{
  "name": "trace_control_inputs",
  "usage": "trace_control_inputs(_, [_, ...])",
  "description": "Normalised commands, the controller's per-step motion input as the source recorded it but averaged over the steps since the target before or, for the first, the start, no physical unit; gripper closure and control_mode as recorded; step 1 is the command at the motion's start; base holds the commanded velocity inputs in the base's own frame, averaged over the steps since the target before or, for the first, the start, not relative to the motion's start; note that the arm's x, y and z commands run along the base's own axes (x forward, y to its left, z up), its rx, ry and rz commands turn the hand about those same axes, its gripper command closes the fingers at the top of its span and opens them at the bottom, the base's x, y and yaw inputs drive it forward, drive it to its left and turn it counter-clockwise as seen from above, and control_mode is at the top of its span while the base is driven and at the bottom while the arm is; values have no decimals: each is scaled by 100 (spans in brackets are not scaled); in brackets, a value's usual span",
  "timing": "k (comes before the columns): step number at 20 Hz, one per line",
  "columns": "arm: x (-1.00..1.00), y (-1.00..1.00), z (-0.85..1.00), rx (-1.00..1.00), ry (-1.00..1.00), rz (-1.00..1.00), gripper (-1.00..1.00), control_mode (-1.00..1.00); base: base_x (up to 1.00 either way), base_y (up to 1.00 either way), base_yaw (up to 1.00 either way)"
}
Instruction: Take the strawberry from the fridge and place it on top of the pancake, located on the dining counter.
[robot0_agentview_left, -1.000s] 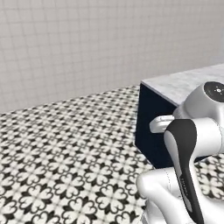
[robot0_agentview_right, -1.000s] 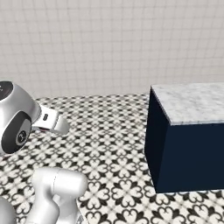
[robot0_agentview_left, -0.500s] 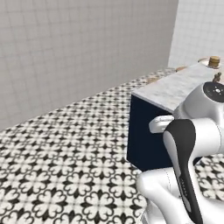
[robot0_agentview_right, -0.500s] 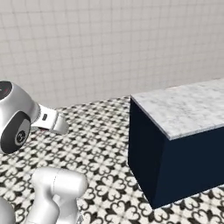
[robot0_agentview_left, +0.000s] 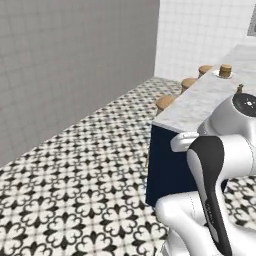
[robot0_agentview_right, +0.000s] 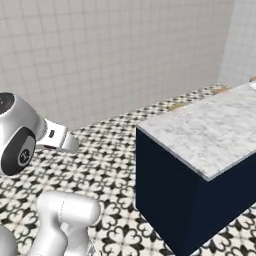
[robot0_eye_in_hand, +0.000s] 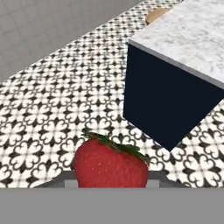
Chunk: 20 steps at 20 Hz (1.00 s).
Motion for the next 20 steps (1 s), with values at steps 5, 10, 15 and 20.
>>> trace_control_inputs(5, [0, 0, 0, 0, 0, 0, 100, 100, 91, 100, -47])
trace_control_inputs(10, [0, 0, 0, 0, 0, 0, 100, 100, 73, 100, -44])
trace_control_inputs(15, [0, 0, 0, 0, 0, 0, 100, 100, 61, 100, -39])
trace_control_inputs(20, [0, 0, 0, 0, 0, 0, 100, 100, 62, 100, -30])
